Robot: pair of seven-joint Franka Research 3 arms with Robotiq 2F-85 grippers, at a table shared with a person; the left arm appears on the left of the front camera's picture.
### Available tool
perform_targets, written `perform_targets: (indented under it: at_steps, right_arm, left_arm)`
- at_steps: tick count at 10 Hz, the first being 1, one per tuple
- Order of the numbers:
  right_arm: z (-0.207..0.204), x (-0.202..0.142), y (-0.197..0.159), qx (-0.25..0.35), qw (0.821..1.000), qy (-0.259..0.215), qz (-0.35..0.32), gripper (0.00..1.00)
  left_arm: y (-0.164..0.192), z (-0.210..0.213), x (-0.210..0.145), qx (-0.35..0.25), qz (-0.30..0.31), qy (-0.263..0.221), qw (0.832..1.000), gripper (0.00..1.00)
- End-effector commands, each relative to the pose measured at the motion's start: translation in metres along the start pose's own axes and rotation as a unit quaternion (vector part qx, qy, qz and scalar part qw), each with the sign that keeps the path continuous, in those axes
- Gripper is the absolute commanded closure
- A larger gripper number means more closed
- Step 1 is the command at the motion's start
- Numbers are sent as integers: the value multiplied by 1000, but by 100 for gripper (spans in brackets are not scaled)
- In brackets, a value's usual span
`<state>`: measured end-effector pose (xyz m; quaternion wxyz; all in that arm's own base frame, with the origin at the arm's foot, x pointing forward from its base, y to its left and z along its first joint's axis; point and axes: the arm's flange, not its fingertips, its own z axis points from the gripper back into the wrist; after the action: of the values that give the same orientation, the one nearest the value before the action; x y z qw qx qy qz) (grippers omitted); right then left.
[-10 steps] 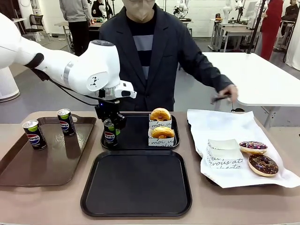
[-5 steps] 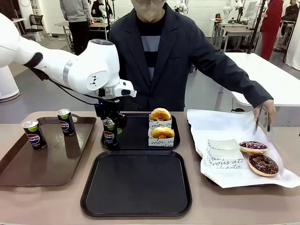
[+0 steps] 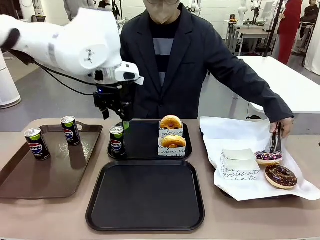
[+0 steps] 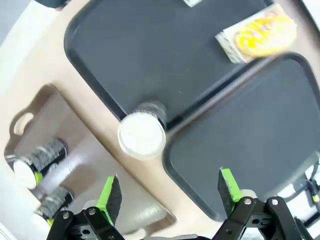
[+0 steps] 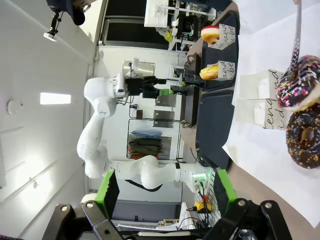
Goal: Set up donuts and drinks on trays.
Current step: Pick up one Pepsi coke and place it on the Flat Tray, then pick up one Pepsi coke from the Handle tray and place it on the Flat Tray without a Pepsi coke.
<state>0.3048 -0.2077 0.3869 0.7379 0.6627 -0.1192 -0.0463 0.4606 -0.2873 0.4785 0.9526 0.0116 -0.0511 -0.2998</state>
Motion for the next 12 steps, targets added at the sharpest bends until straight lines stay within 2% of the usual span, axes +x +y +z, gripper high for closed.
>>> perform_targets:
  at_steps: [1, 4, 6, 8, 9, 12]
  right_arm:
    - [0, 0, 0, 6, 1000, -2, 8, 0]
    - [0, 0, 0, 6, 1000, -2, 8, 0]
    - [0, 0, 0, 6, 1000, -2, 8, 0]
    - [0, 0, 0, 6, 1000, -2, 8, 0]
    - [0, 0, 0, 6, 1000, -2, 8, 0]
    - [0, 0, 0, 6, 1000, -2, 8, 0]
  left_arm:
    - [-1, 27, -55, -34, 2, 15, 999, 0]
    - [5, 43, -138, -66, 38, 16, 997, 0]
    - [17, 38, -168, -72, 59, 6, 996, 0]
    - [27, 40, -184, -82, 59, 1, 995, 0]
    - [20, 41, -171, -63, 66, 19, 996, 0]
    - [20, 41, -171, -63, 66, 19, 996, 0]
